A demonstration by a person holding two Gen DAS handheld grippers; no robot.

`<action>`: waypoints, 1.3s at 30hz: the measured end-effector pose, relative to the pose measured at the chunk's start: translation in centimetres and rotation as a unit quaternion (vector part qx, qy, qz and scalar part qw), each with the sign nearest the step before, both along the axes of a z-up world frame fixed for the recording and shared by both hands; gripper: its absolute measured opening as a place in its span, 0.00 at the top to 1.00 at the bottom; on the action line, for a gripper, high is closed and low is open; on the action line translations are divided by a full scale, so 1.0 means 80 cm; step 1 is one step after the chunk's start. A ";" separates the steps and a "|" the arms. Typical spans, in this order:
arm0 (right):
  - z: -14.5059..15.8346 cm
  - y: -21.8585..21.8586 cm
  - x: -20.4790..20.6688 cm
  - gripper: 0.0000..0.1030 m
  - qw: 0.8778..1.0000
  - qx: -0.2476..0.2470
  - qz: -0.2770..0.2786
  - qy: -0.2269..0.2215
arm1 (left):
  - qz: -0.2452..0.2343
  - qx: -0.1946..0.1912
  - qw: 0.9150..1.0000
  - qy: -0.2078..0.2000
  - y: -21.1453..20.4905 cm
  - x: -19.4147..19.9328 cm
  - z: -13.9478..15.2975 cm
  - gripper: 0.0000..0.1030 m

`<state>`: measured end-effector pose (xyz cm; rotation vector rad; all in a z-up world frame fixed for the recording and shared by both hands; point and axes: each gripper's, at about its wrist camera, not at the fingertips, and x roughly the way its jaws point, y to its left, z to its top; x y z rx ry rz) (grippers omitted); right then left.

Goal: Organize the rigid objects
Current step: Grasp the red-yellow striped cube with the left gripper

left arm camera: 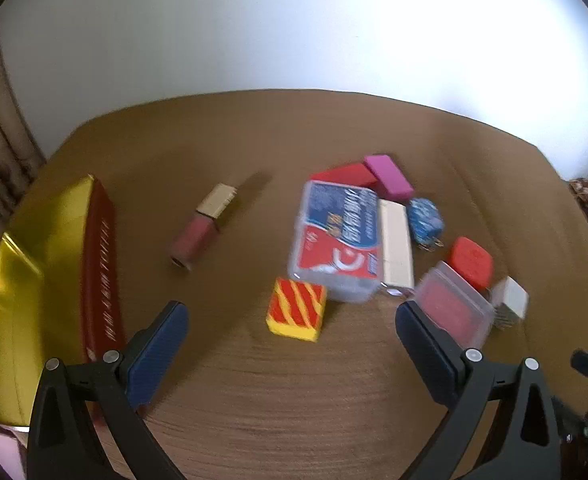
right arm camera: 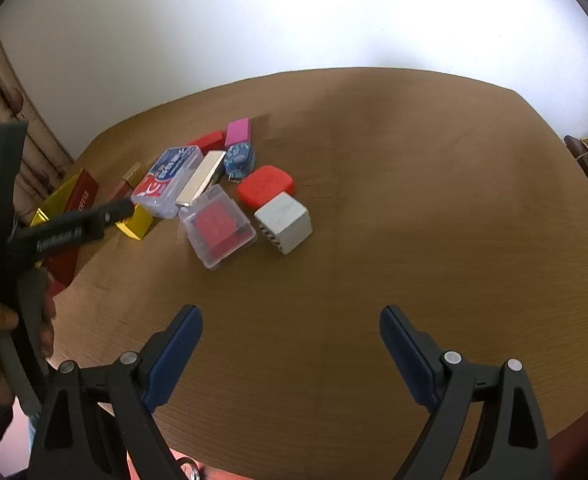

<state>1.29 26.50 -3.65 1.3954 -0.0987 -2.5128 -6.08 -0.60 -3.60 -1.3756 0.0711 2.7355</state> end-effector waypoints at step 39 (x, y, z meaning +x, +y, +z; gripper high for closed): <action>-0.011 -0.007 0.005 0.10 1.000 0.006 0.008 -0.014 | -0.048 -0.049 0.998 0.007 0.016 0.042 -0.007 0.75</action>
